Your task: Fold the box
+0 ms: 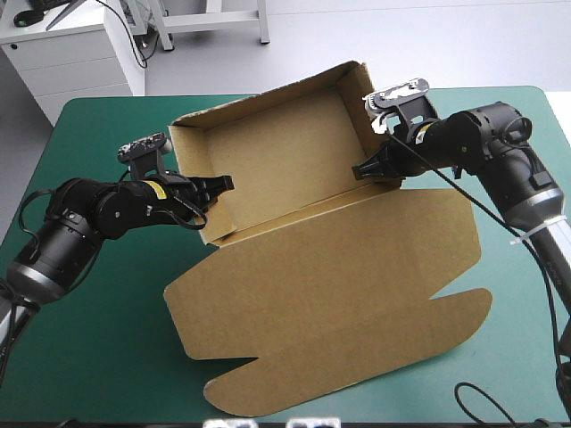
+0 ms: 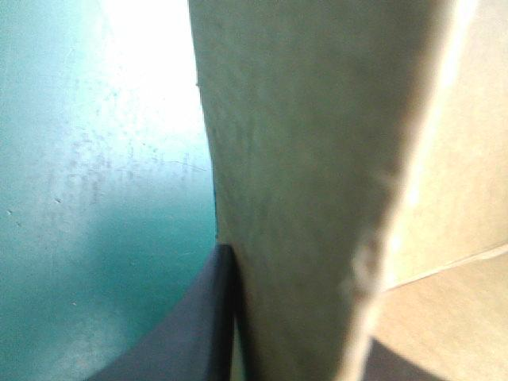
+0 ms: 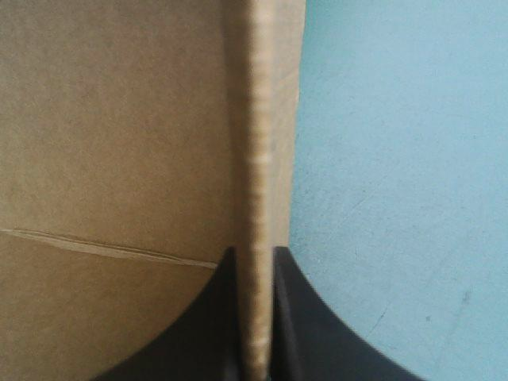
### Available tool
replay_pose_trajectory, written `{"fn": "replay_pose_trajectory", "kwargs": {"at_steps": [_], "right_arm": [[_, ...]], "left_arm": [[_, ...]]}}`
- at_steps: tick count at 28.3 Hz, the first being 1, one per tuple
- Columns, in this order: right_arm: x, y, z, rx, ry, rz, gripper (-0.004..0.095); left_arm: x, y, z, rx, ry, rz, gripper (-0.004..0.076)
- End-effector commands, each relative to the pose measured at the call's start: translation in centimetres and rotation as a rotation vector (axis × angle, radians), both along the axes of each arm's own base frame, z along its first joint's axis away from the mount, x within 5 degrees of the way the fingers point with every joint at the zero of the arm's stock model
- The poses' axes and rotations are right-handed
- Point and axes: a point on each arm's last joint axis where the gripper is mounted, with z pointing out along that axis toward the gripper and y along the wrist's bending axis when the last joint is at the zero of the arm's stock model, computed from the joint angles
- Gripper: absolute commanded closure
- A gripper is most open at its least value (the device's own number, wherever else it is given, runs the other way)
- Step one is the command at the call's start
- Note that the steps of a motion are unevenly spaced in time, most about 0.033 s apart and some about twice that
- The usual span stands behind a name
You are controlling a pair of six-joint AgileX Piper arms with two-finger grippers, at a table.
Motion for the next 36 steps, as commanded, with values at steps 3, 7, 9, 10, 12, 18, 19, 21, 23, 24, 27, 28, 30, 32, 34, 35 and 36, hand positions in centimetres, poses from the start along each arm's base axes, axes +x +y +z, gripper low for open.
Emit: {"fn": "replay_pose_trajectory", "kwargs": {"at_steps": [3, 7, 9, 10, 12, 18, 19, 21, 23, 24, 27, 28, 30, 32, 34, 35, 36], "right_arm": [[-1.0, -0.1, 2.7, 0.072, -0.112, 0.011, 0.0912], [-0.8, -0.5, 2.6, 0.056, -0.108, -0.044, 0.0912], [-0.6, -0.7, 2.4, 0.040, -0.104, -0.071, 0.0912], [-0.5, -0.7, 2.2, 0.031, -0.097, -0.080, 0.0912], [-0.1, -0.8, 1.6, 0.013, -0.067, -0.108, 0.0912], [1.8, -0.3, -1.4, -0.048, 0.061, -0.138, 0.0912], [2.2, -0.2, -2.1, -0.061, 0.088, -0.137, 0.0912], [3.1, 0.2, -3.5, -0.078, 0.137, -0.143, 0.0912], [3.8, 0.4, -4.8, -0.098, 0.184, -0.144, 0.0912], [4.1, 0.6, -5.5, -0.109, 0.210, -0.146, 0.0912], [5.3, 1.0, -7.8, -0.140, 0.277, -0.145, 0.0912], [5.5, 1.1, -8.2, -0.145, 0.289, -0.145, 0.0912], [5.9, 1.2, -9.1, -0.163, 0.312, -0.146, 0.0912], [6.0, 1.2, -9.3, -0.166, 0.316, -0.151, 0.0912], [6.2, 1.2, -9.4, -0.162, 0.319, -0.169, 0.0912], [6.3, 1.1, -9.5, -0.169, 0.320, -0.178, 0.0912], [6.4, 1.0, -9.5, -0.177, 0.322, -0.181, 0.0912]], "left_arm": [[-0.7, -0.5, 3.0, -0.060, -0.143, -0.038, 0.0731], [-0.2, -0.9, 2.0, 0.052, -0.107, -0.070, 0.0731], [0.3, -1.1, 1.4, 0.121, -0.069, -0.083, 0.0731], [0.6, -1.2, 1.3, 0.149, -0.059, -0.087, 0.0731], [1.3, -1.4, 1.3, 0.198, -0.045, -0.105, 0.0731], [4.1, -2.0, 2.5, 0.323, -0.021, -0.113, 0.0731], [4.6, -2.2, 2.5, 0.350, -0.010, -0.124, 0.0731], [5.6, -2.5, 2.4, 0.396, 0.024, -0.131, 0.0731], [6.6, -2.9, 2.1, 0.436, 0.059, -0.156, 0.0731], [7.1, -3.2, 1.7, 0.458, 0.083, -0.173, 0.0731], [9.1, -4.5, -0.6, 0.517, 0.164, -0.263, 0.0731], [9.5, -4.6, -1.1, 0.521, 0.176, -0.266, 0.0731], [10.6, -5.1, -2.9, 0.556, 0.208, -0.289, 0.0731], [11.2, -5.4, -4.1, 0.570, 0.237, -0.297, 0.0731], [11.7, -5.7, -5.3, 0.582, 0.264, -0.307, 0.0731], [12.0, -5.8, -5.9, 0.584, 0.277, -0.310, 0.0731], [12.1, -5.9, -6.2, 0.582, 0.286, -0.316, 0.0731]]}}
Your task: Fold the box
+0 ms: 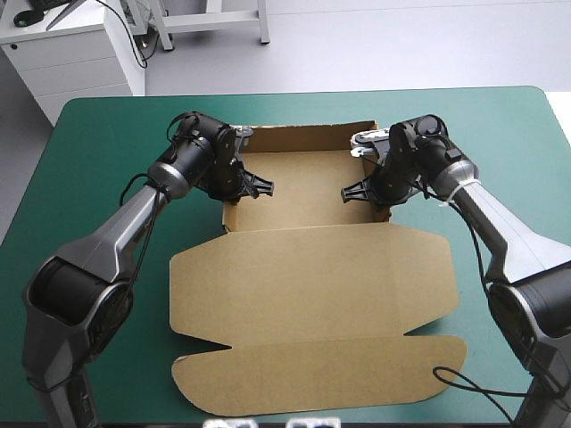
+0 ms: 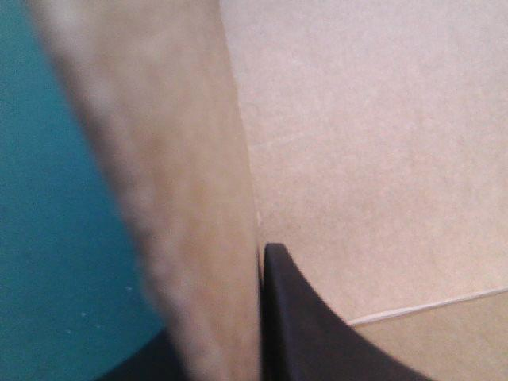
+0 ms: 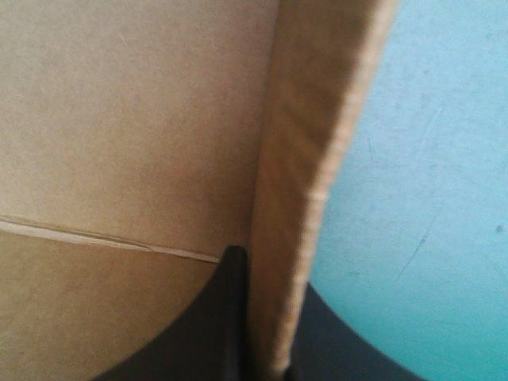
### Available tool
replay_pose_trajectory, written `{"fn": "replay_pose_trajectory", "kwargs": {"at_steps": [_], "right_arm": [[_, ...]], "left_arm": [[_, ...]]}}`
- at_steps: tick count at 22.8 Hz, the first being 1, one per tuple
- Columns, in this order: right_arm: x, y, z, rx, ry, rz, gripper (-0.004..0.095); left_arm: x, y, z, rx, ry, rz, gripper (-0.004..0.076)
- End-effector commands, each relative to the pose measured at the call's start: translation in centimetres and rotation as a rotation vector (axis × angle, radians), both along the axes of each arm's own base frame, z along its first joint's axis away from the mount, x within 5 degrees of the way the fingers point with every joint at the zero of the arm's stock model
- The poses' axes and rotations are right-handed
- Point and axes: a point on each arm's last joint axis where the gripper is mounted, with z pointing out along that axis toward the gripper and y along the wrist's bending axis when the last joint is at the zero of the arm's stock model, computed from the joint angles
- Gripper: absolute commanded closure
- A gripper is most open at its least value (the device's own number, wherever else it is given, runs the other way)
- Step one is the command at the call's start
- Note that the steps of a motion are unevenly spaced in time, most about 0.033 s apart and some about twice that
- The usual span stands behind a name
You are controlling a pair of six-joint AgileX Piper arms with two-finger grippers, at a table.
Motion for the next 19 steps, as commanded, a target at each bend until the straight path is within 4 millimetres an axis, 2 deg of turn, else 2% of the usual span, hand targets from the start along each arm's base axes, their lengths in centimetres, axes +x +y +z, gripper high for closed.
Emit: {"fn": "replay_pose_trajectory", "kwargs": {"at_steps": [1, 6, 14, 16, 17, 19], "right_arm": [[-0.1, -0.9, 2.6, -0.043, -0.083, 0.021, 0.0912], [0.5, -0.8, 0.9, -0.080, -0.019, 0.023, 0.0912], [0.6, -0.7, 0.7, -0.060, -0.015, 0.006, 0.0910], [0.6, -0.6, 0.7, -0.056, -0.014, 0.005, 0.0888], [0.6, -0.6, 0.7, -0.052, -0.012, 0.005, 0.0846], [0.7, -0.6, 0.8, -0.052, -0.026, 0.006, 0.0747]], "left_arm": [[-0.4, 0.2, 1.5, 0.035, -0.012, -0.058, 0.0731], [-0.1, 0.1, 0.8, 0.053, 0.001, -0.092, 0.0731], [-0.5, -0.5, 0.8, -0.020, 0.034, -0.091, 0.0717], [-0.5, -0.5, 0.8, -0.023, 0.036, -0.096, 0.0672], [-0.5, -0.6, 0.8, -0.025, 0.037, -0.096, 0.0614], [-0.5, -0.6, 0.8, -0.027, 0.038, -0.096, 0.0443]]}}
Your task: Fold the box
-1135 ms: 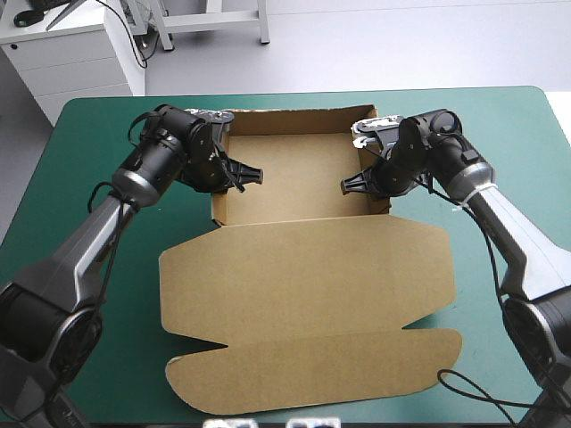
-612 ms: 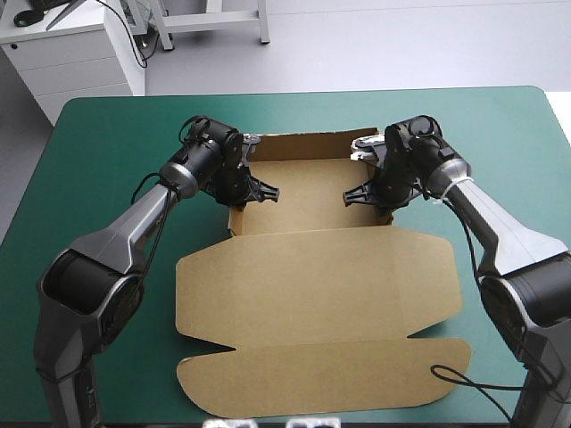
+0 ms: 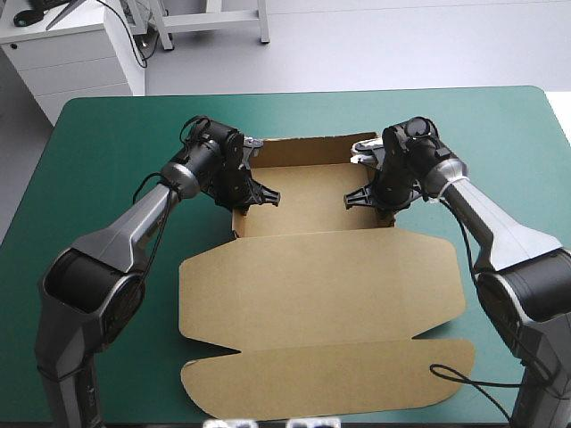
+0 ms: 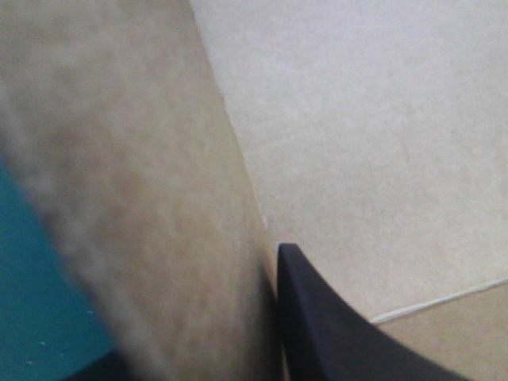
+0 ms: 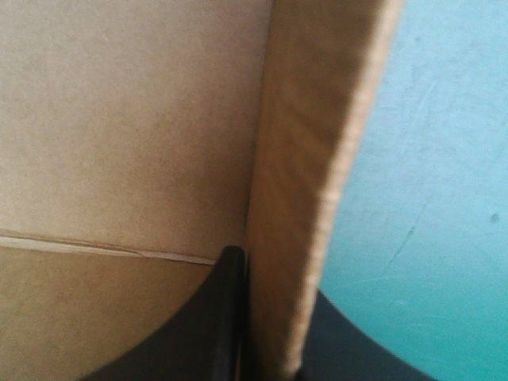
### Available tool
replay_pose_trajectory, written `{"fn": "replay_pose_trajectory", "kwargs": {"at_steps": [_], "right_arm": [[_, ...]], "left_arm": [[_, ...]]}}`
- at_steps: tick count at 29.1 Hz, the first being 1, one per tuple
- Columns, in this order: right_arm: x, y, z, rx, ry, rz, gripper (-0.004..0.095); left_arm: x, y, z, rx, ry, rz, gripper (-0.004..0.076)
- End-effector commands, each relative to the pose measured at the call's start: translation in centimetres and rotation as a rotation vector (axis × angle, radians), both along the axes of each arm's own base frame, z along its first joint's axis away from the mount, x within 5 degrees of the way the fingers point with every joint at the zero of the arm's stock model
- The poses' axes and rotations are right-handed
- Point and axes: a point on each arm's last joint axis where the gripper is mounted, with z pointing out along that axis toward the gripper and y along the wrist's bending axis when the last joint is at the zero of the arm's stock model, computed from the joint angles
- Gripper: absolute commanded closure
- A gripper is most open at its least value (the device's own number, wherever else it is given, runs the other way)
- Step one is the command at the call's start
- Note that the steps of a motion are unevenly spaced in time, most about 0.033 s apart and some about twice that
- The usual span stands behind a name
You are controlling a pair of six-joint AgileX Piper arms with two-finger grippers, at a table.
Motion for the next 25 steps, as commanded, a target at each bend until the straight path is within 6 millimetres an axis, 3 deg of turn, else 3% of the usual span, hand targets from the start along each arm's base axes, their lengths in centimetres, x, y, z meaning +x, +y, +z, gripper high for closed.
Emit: {"fn": "replay_pose_trajectory", "kwargs": {"at_steps": [1, 4, 9, 13, 18, 20, 22, 23, 24, 25], "right_arm": [[-0.1, -0.4, 2.9, 0.020, -0.108, 0.021, 0.0663], [-0.1, -0.3, 3.0, 0.031, -0.116, 0.020, 0.0500], [0.1, -0.2, 3.0, 0.044, -0.129, 0.015, 0.0282], [0.6, 0.0, 4.2, 0.074, -0.194, 0.003, 0.0245], [1.0, 0.1, 8.3, 0.105, -0.295, -0.002, 0.0245], [0.8, -0.1, 9.9, 0.101, -0.317, -0.003, 0.0245], [0.5, -0.4, 10.8, 0.082, -0.318, -0.006, 0.0245], [0.4, -0.5, 11.5, 0.080, -0.337, -0.009, 0.0245], [0.2, -0.6, 11.8, 0.082, -0.345, -0.009, 0.0245], [0.1, -0.7, 12.0, 0.083, -0.349, -0.009, 0.0245]], "left_arm": [[-1.1, 0.4, 3.3, -0.018, -0.037, -0.021, 0.0332], [-1.1, 0.5, 3.3, -0.017, -0.037, -0.013, 0.0194], [-1.0, 0.4, 3.6, -0.033, -0.043, 0.031, 0.0176], [-0.8, 0.3, 4.9, -0.055, -0.085, 0.029, 0.0176], [-0.4, 0.1, 8.8, -0.118, -0.208, 0.022, 0.0180], [-0.7, 0.2, 11.3, -0.161, -0.278, 0.021, 0.0244], [-1.3, 0.5, 13.7, -0.198, -0.342, 0.020, 0.0420], [-1.9, 0.8, 15.2, -0.218, -0.381, 0.020, 0.0587], [-2.5, 1.1, 16.3, -0.234, -0.411, 0.019, 0.0706], [-3.2, 1.4, 17.5, -0.244, -0.440, 0.014, 0.0722]]}}
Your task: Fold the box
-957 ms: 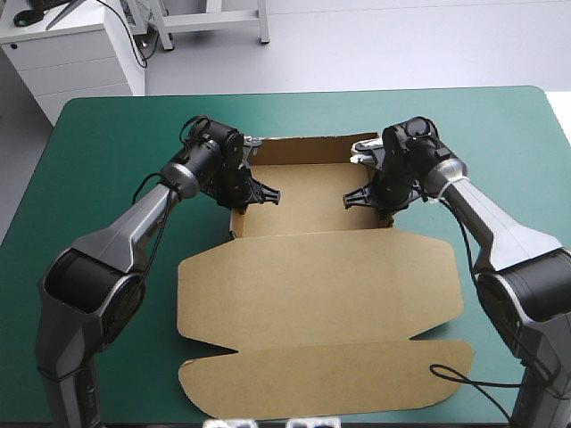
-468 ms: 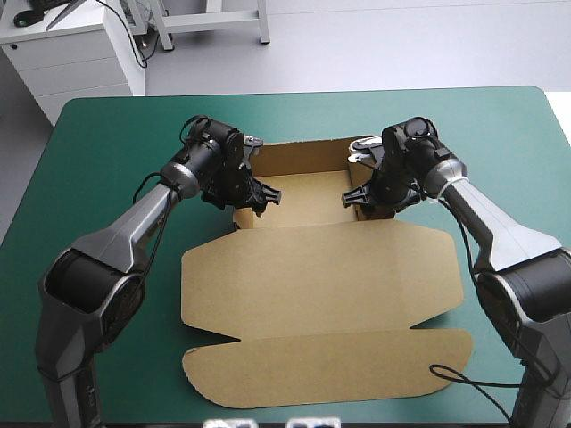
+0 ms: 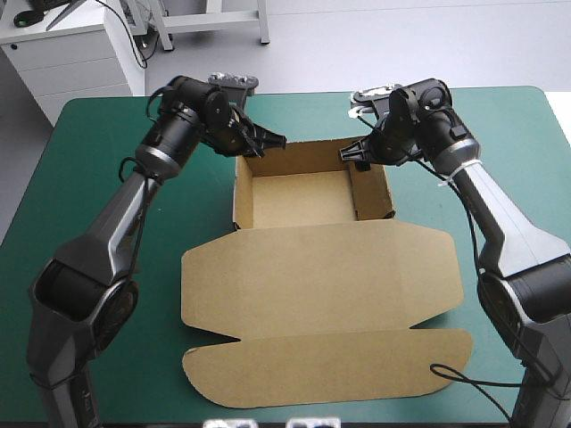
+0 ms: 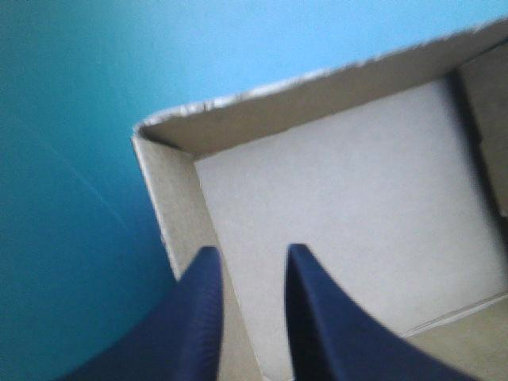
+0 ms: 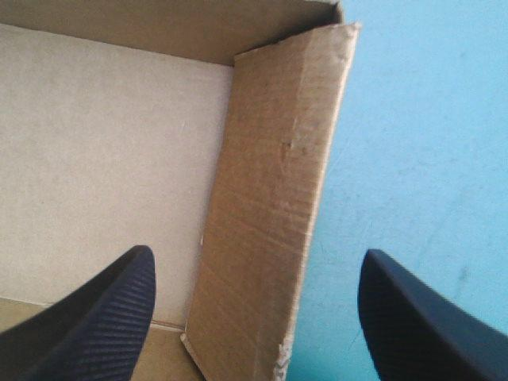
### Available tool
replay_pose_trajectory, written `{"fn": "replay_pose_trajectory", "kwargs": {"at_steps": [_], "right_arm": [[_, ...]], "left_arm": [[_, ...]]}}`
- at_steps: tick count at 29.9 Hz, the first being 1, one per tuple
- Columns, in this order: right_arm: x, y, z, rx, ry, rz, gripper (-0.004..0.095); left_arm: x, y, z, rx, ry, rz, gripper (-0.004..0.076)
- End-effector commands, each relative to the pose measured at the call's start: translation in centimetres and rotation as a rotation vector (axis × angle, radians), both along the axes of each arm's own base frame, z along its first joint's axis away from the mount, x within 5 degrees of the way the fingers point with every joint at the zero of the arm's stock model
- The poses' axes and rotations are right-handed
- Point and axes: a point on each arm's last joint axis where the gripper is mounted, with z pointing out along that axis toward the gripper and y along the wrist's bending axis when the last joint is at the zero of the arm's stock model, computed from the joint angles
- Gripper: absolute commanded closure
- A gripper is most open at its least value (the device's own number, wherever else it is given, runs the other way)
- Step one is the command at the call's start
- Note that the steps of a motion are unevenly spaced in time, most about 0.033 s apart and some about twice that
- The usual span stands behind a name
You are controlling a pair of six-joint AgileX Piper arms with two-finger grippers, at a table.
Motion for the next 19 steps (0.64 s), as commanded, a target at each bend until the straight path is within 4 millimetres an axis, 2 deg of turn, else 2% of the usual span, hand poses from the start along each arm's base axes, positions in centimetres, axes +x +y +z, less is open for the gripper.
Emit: {"fn": "replay_pose_trajectory", "kwargs": {"at_steps": [1, 8, 12, 15, 19], "right_arm": [[-1.7, -1.1, 4.2, 0.022, -0.096, -0.016, 0.0246], [-2.6, -1.2, 5.4, 0.048, -0.119, 0.002, 0.0246], [-2.9, -1.4, 5.9, 0.048, -0.134, -0.001, 0.0246], [-2.9, -1.4, 5.9, 0.047, -0.132, -0.001, 0.0246], [-2.8, -1.6, 5.3, 0.023, -0.120, -0.003, 0.0245]], "left_arm": [[-4.4, 2.1, 7.8, -0.080, -0.154, -0.005, 0.0725], [-10.5, 4.8, 13.7, -0.143, -0.305, -0.044, 0.0731], [-15.4, 6.3, 16.7, -0.182, -0.399, -0.127, 0.0731], [-18.7, 7.3, 17.6, -0.191, -0.436, -0.166, 0.0731], [-22.7, 8.7, 17.1, -0.222, -0.419, -0.231, 0.0731]]}}
